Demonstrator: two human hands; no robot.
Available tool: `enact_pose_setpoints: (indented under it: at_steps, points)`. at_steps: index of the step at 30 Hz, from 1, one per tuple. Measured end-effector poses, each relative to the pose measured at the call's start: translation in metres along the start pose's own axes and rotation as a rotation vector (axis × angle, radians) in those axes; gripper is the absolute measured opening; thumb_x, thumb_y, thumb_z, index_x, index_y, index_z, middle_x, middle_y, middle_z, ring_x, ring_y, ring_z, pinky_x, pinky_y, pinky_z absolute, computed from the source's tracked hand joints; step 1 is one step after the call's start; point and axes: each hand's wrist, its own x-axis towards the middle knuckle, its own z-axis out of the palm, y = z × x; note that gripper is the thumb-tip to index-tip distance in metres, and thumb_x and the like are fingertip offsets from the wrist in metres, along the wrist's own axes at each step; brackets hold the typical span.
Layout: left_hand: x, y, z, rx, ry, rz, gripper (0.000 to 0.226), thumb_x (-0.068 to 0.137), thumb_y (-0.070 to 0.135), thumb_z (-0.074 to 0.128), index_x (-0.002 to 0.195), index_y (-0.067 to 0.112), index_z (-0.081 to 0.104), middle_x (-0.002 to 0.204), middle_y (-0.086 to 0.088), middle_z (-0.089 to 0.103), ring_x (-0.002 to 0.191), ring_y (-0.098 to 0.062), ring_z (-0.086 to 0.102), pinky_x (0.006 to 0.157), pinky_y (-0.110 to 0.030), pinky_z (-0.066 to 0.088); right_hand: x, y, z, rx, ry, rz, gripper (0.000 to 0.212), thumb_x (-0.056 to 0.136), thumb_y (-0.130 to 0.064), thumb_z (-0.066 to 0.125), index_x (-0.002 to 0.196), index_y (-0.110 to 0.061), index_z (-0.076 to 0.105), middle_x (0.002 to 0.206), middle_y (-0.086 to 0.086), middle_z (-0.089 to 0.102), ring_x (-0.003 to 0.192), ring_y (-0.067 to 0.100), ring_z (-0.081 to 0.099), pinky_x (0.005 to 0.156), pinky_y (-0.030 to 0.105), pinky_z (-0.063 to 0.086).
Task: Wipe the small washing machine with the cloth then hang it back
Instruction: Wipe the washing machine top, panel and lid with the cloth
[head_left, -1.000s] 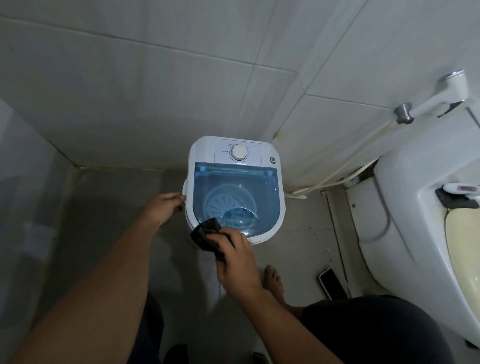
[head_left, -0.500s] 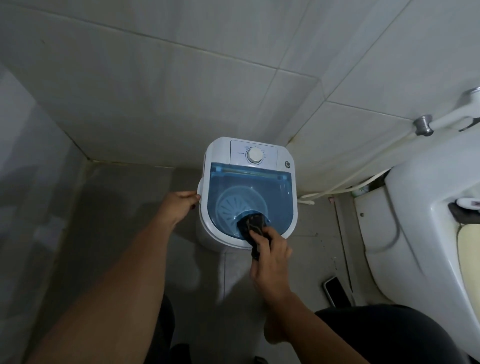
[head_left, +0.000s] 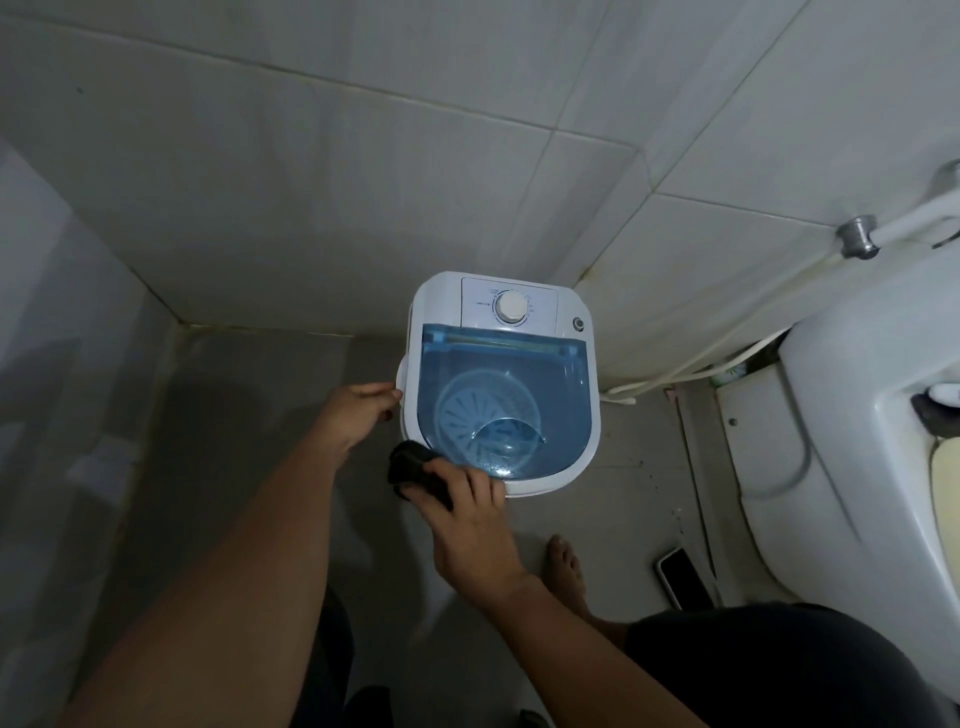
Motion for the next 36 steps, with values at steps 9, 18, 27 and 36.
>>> enact_pose_setpoints:
  at_steps: [9,18,27,36]
  points:
    - [-0.005,0.005,0.001,-0.017,-0.008,-0.005,0.036,0.094,0.022,0.066,0.128,0.01,0.067,0.121,-0.009,0.071,0.103,-0.02,0.065,0.074,-0.026,0.039,0.005,0.075,-0.057,0.17,0.335,0.344,0.055,0.081,-0.007,0.066,0.134,-0.023,0.063,0.137,0.009,0.048,0.122,0.028,0.05,0.099,0.05,0.048]
    - [-0.003,0.004,-0.002,-0.015,-0.009,-0.017,0.037,0.091,0.025,0.07,0.125,0.012,0.07,0.119,-0.006,0.073,0.107,-0.022,0.068,0.075,-0.026,0.041,0.016,0.055,-0.034,0.115,0.049,-0.012,0.052,0.087,-0.013,0.066,0.138,-0.024,0.058,0.139,0.011,0.053,0.117,0.032,0.056,0.096,0.048,0.051]
    - [-0.012,0.009,0.001,-0.034,0.008,-0.03,0.035,0.092,0.022,0.068,0.126,0.011,0.069,0.12,-0.01,0.073,0.105,-0.023,0.067,0.065,-0.02,0.037,0.115,0.086,-0.063,0.148,0.114,0.398,0.061,0.094,-0.01,0.059,0.149,-0.029,0.044,0.143,0.009,0.049,0.123,0.032,0.051,0.105,0.051,0.047]
    - [-0.01,0.01,0.0,-0.034,-0.004,-0.052,0.036,0.092,0.022,0.068,0.127,0.012,0.068,0.122,-0.009,0.071,0.104,-0.022,0.066,0.081,-0.029,0.038,0.08,0.086,-0.078,0.257,-0.122,-0.066,0.06,0.09,-0.005,0.062,0.147,-0.022,0.049,0.137,0.009,0.052,0.123,0.026,0.052,0.109,0.04,0.046]
